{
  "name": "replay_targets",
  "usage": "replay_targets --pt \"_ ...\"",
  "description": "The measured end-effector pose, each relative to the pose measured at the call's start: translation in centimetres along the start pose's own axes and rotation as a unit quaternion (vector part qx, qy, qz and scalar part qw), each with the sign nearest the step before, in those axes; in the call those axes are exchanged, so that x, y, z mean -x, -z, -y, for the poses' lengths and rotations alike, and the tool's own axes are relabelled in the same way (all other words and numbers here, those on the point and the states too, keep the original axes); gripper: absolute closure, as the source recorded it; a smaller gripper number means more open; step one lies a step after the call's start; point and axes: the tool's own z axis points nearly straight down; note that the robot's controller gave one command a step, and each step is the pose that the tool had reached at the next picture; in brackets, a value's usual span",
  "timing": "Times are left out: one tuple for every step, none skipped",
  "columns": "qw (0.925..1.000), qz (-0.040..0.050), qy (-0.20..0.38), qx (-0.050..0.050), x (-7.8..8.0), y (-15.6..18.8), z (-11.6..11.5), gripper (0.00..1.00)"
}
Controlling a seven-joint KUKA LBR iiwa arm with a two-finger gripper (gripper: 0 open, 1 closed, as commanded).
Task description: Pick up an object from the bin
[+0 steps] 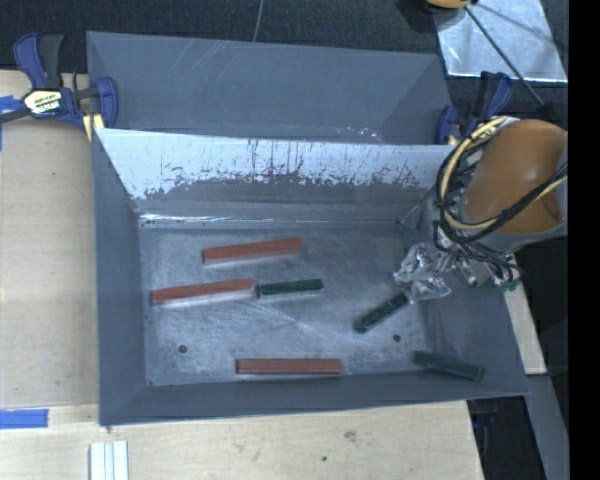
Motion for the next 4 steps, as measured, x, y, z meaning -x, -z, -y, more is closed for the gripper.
replay_targets --pt "0.9999 0.0004 -0.016 0.003 0.1 2.6 -0.8 1.00" --pt "0.9996 0.0016 -0.029 0.003 1.1 14.0 -1.9 0.00" --pt "0.9996 0.0002 -0.029 0.004 1.0 13.9 -2.0 0.00" --pt "1.0000 0.0027 -0.006 0.002 0.6 8.5 -2.9 0.00"
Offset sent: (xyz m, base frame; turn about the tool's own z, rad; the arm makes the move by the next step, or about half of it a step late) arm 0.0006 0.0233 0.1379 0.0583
